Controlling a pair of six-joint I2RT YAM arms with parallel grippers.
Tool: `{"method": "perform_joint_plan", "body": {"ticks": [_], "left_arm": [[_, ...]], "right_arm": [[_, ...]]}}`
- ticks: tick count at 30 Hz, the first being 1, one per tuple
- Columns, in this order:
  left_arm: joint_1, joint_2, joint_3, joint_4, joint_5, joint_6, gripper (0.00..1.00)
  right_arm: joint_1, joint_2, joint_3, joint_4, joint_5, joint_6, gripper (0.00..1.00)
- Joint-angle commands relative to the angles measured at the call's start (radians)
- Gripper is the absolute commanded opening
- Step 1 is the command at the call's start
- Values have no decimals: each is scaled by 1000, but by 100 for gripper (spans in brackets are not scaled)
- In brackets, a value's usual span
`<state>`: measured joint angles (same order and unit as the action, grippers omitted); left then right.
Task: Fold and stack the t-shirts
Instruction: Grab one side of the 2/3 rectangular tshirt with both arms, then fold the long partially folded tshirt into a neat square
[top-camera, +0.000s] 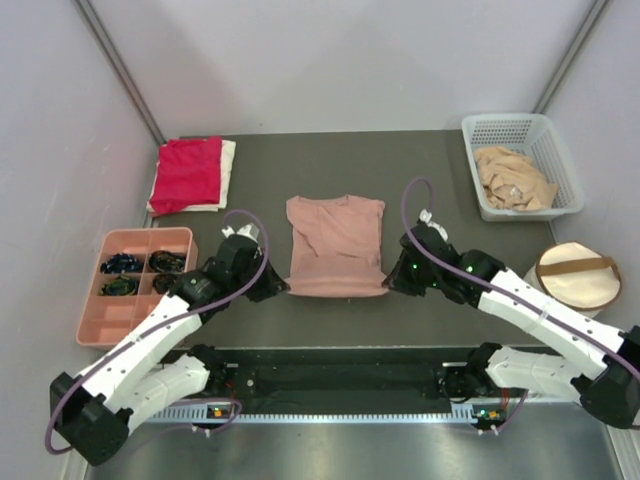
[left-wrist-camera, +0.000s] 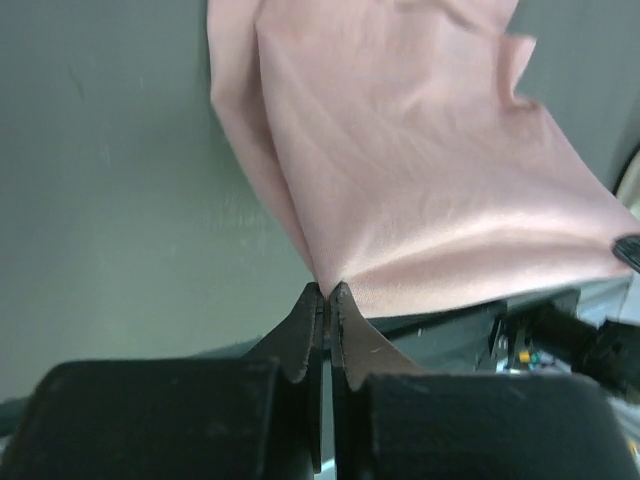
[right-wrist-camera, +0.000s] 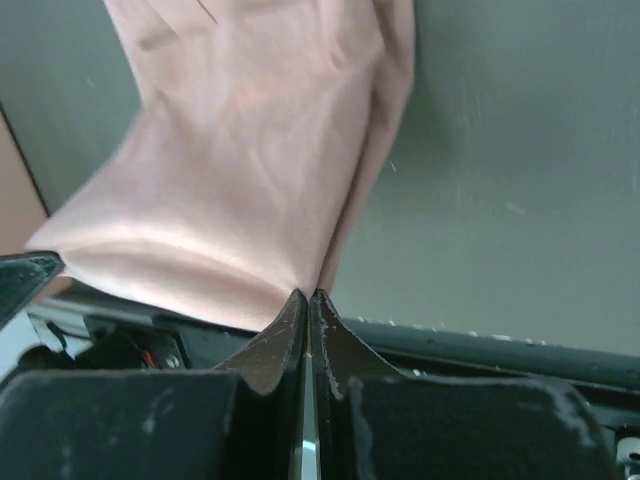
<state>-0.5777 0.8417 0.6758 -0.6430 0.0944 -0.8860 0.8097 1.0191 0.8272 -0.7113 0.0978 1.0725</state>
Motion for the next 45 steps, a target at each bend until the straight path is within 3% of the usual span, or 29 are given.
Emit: {"method": "perform_joint_plan", "body": {"ticks": [1,11,25,31,45], "left_arm": [[4,114,118,98,-123,35,0],[58,431,355,252,-162,136,0],[234,755,608,341,-44,268,0],[242,875,686,355,-9,294,0],[272,1031,751,385,18,325,0]], "right_arm": [[3,105,154,-76,143,-48,0],[-127,374,345,53,117,-150,0],[-323,663,630,104,30,-309,0],[-369,800,734,122,-13,-341,0],[-415,930,796,167,-63,-359,0]]}}
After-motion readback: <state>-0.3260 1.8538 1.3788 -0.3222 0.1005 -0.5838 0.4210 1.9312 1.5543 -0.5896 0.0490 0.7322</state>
